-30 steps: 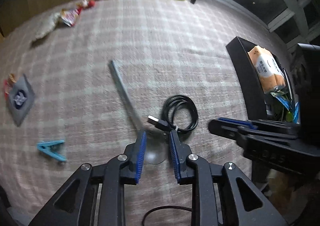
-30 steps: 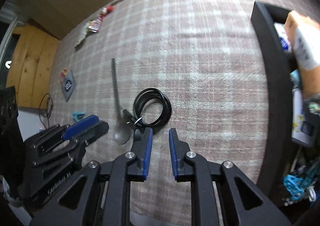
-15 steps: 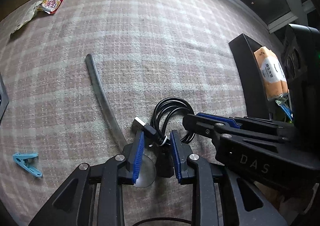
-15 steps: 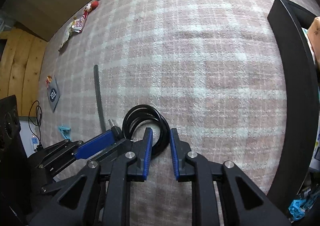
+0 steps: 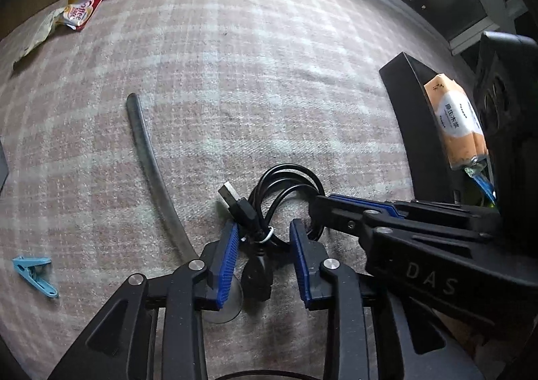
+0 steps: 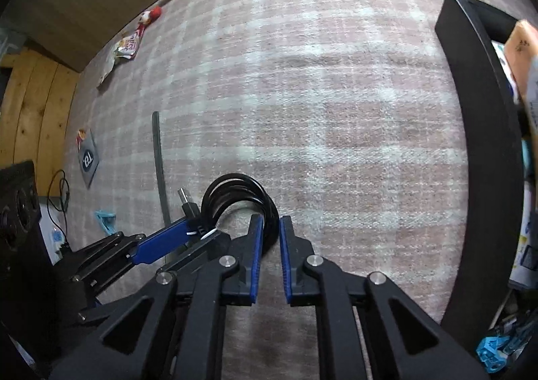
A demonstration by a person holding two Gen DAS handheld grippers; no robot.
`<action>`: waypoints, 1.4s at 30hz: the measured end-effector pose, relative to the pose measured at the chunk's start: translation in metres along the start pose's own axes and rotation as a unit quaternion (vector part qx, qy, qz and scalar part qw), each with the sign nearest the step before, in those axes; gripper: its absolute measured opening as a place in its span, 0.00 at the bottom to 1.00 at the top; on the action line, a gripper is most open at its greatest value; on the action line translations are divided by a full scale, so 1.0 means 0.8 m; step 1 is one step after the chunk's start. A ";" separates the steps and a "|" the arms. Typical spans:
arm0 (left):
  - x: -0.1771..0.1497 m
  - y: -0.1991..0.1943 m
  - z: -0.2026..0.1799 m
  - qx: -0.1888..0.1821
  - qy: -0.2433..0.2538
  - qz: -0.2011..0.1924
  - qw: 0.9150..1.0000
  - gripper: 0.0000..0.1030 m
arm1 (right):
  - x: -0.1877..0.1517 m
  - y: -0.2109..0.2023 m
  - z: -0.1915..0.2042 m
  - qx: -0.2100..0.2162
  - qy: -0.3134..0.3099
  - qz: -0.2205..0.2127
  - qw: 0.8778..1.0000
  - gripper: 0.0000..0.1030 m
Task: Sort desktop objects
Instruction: 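Lift the black cable with both tools, then carry the black cable over the black bin and release it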
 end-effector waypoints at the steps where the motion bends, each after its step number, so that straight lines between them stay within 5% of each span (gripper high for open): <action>1: 0.000 0.000 -0.001 0.001 0.001 0.000 1.000 0.26 | 0.001 0.000 0.001 -0.003 -0.003 -0.001 1.000 0.12; 15: -0.007 -0.061 -0.065 -0.021 0.046 -0.040 0.998 0.20 | -0.023 -0.078 -0.024 0.012 -0.002 -0.050 0.999 0.09; 29: -0.005 -0.061 -0.295 -0.068 0.163 -0.046 0.983 0.20 | -0.072 -0.244 -0.164 -0.028 0.073 -0.149 0.986 0.09; 40: -0.037 -0.032 -0.459 -0.088 0.250 -0.032 0.964 0.19 | -0.133 -0.325 -0.303 -0.081 0.146 -0.182 0.969 0.09; 42: -0.037 -0.028 -0.470 -0.075 0.248 -0.032 0.965 0.30 | -0.139 -0.334 -0.319 -0.087 0.155 -0.185 0.967 0.10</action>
Point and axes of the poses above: each gripper's, at about its wrist camera, not at the fingertips, and y roughly the way its jaws point, z to its left, x to its top, the point moved 4 cm from there along y, roughly the way its jaws point, and after that the axes turned 7 degrees about -y, right-handed, at the moved point
